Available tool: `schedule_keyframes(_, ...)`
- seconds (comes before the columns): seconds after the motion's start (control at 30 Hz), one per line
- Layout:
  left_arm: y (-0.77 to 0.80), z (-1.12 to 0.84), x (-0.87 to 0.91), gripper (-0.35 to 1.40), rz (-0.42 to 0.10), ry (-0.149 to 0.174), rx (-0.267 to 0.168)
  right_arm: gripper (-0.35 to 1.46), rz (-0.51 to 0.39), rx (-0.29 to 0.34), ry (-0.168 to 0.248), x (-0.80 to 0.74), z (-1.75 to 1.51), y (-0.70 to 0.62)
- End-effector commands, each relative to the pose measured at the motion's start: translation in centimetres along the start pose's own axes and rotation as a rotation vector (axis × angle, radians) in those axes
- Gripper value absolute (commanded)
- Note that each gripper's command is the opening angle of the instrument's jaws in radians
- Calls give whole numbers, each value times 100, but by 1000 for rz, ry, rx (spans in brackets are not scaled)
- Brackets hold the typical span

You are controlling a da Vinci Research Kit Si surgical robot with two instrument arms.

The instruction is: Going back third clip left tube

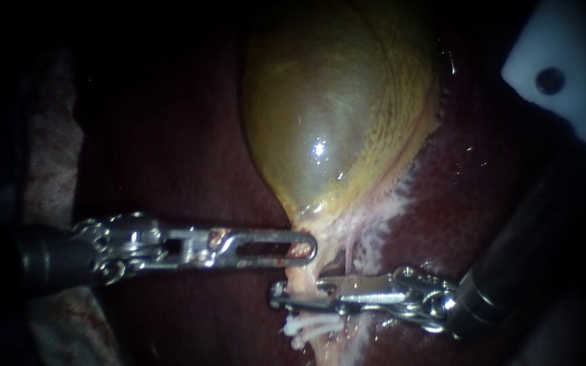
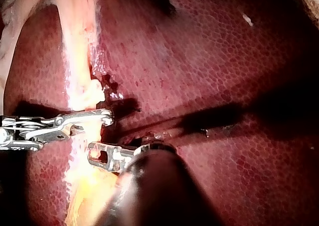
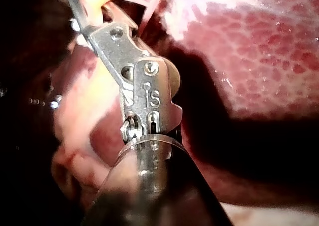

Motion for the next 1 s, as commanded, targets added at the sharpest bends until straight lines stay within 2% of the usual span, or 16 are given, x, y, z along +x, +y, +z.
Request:
schedule_keyframes(0.03, 0, 0, 0, -35, 0, 0, 0, -35, -1, 0, 0, 0, 0, 0)
schedule_keyframes(0.63, 0, 0, -1, -35, 0, 0, 1, -35, -1, 1, 0, 0, 0, 0)
schedule_keyframes(0.83, 1, 0, -1, -35, 0, 0, 1, 11, -1, 0, 1, 0, 2, -1)
schedule_keyframes(1.0, 1, 0, -1, -35, 0, 1, 1, 25, 0, -2, 2, 0, 6, -2)
